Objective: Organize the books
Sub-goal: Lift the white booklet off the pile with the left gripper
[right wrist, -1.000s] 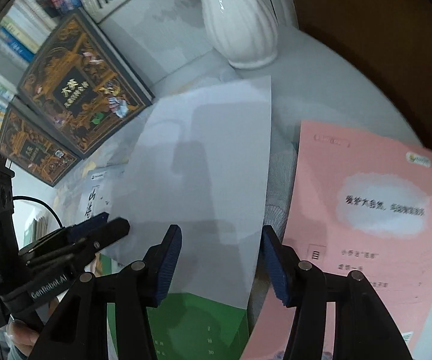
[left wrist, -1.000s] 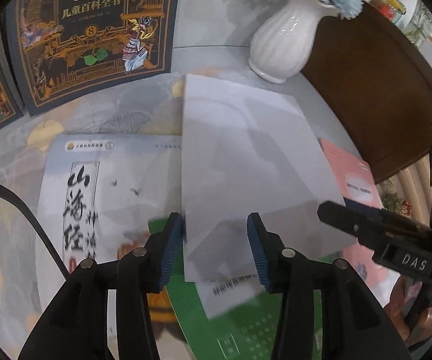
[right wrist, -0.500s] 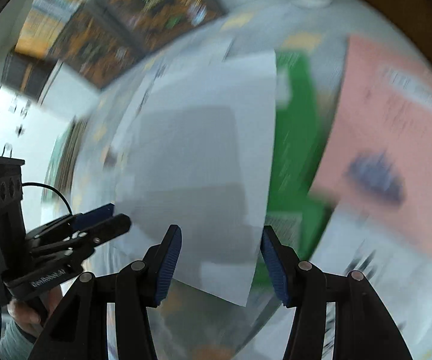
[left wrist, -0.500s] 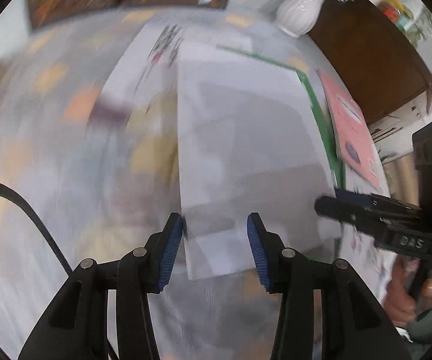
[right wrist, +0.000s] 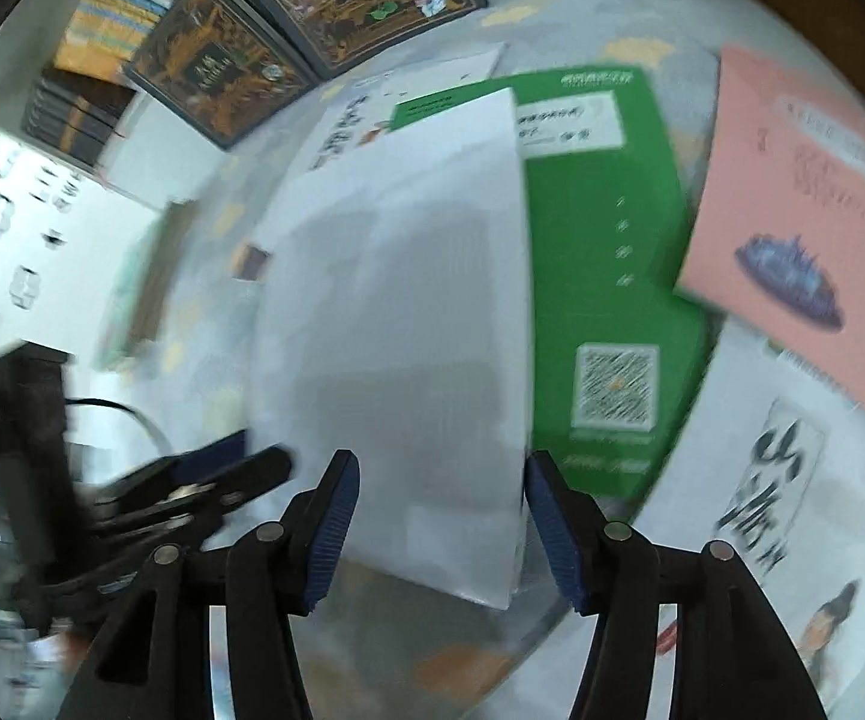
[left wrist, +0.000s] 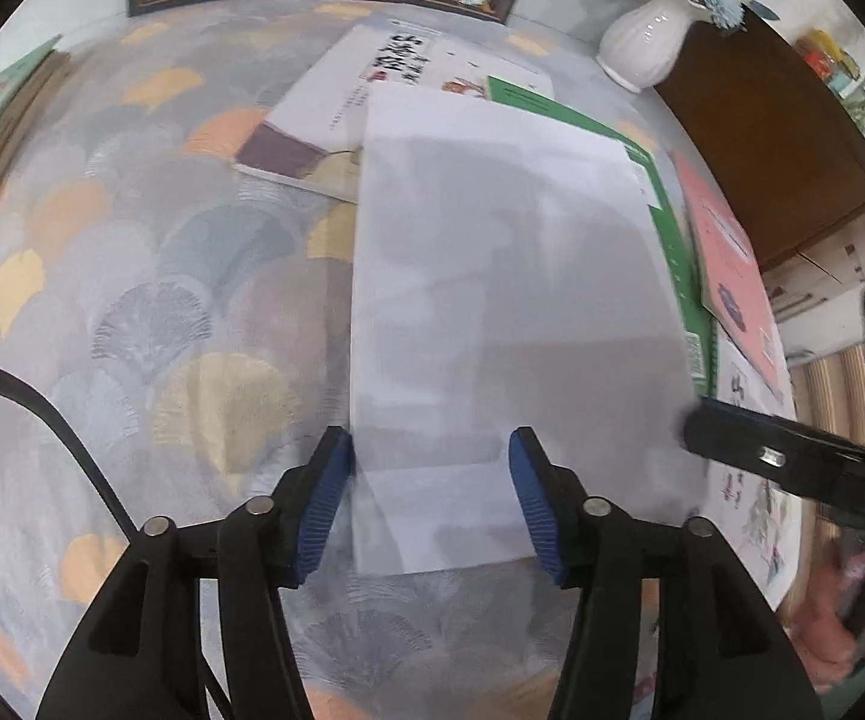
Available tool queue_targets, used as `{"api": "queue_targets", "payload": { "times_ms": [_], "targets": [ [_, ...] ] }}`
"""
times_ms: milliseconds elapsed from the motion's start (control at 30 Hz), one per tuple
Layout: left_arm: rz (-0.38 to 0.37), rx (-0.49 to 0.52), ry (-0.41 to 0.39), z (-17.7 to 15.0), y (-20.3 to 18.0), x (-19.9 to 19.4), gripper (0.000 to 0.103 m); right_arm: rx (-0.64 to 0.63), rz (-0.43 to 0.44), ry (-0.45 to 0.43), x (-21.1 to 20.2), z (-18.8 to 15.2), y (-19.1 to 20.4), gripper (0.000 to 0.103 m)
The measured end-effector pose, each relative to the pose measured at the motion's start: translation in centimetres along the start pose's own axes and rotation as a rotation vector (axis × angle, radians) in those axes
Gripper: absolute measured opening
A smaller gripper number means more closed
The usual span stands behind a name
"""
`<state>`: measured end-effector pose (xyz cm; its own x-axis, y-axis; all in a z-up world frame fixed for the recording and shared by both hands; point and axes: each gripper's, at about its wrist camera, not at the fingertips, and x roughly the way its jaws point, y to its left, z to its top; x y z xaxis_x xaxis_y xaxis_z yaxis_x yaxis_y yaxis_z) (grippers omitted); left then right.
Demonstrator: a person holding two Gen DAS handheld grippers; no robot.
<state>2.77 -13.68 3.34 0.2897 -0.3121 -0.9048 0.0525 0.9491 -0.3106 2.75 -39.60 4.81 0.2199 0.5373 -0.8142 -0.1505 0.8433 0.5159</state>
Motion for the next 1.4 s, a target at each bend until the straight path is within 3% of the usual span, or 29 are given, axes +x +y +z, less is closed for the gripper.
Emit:
{"api": "queue_targets", "payload": {
  "times_ms": [233,400,733,1000,1100,1233,1400],
  "targets": [
    [-0.09,-0.074,0.003,-0.8,1.8,-0.4,0.052,-0.039,0.139,-0.079,-2.8,-0.7,4.6,0.062],
    [-0.165,-0.153,0.008,-1.5,3.8,-0.9,0.052,-0.059,0.154,-0.089,-3.3,-1.2,6.4,0.062],
    [-0.143,-0.14,0.006,-2.8,3.5,-1.9,0.052,0.097,0.032,0.008,0.5,-3.0,-1.4,0.06],
    [-0.096,-0.109,0.0,-3.2,2.2,-1.6,0.055,0.018,0.027,-0.033,3.1,-2.0,0.1,0.058],
    [-0.091,-0.109,-0.007,-3.2,2.4,-1.7,0.056,0.023,0.09,-0.044,2.7,-1.4,0.3,0.058],
    [-0.131,-0.126,0.004,-3.1,3.1,-1.7,0.056,0.004,0.253,-0.096,-0.4,-0.6,2.7,0.056],
    [-0.213,-0.219,-0.045,-3.6,6.1,-4.5,0.056,-0.172,0.272,-0.127,-2.0,-0.4,10.6,0.056]
  ]
}}
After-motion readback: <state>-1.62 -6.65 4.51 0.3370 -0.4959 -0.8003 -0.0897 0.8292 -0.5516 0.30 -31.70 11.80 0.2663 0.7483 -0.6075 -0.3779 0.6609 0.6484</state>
